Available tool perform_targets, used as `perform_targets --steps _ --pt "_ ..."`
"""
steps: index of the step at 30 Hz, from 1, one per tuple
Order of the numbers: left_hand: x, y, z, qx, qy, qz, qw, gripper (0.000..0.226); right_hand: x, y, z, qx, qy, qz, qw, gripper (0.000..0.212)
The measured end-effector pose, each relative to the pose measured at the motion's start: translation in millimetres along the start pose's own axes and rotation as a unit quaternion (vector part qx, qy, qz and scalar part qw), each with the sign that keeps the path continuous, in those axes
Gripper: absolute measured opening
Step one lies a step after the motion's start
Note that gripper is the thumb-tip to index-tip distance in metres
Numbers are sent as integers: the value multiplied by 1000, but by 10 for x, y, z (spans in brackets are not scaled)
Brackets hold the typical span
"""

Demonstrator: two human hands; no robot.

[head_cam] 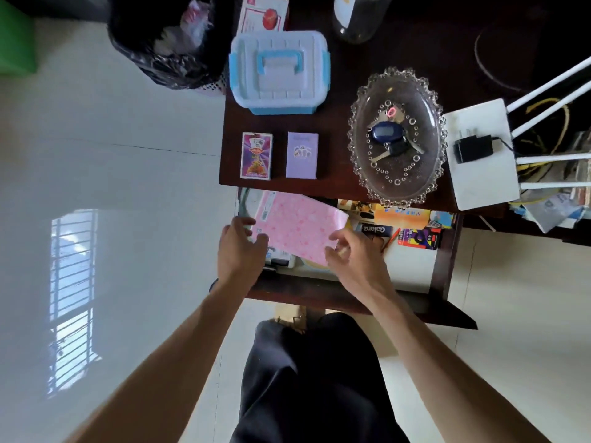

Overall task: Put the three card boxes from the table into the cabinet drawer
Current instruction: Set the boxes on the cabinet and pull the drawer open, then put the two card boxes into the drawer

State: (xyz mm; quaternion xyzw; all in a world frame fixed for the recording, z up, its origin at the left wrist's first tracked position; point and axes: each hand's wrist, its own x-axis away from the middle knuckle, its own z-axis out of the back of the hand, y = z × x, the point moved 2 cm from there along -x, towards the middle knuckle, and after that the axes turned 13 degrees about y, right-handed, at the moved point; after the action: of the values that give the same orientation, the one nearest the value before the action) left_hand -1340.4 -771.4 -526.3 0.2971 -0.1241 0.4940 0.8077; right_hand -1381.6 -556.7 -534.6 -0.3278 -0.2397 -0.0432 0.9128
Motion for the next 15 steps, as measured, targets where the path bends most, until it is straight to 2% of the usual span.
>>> perform_targets --steps 3,5,8,11,15 --pt "-429 410 -2 -99 63 -165 979 60 -484 -436 -51 64 49 115 990 41" --pt "-680 602 -3 -123 78 -218 965 71 -784 -685 -80 116 61 166 977 54" --pt "-935 770 -19 -111 47 -202 972 85 -1140 -971 -129 200 36 224 953 71" --pt "-1052 809 -59 -145 6 -189 971 95 -1353 -1118 -207 273 -31 227 934 86" --pt "-1112 788 -139 -173 -9 -210 962 94 -1454 -1170 -253 299 -34 224 927 70"
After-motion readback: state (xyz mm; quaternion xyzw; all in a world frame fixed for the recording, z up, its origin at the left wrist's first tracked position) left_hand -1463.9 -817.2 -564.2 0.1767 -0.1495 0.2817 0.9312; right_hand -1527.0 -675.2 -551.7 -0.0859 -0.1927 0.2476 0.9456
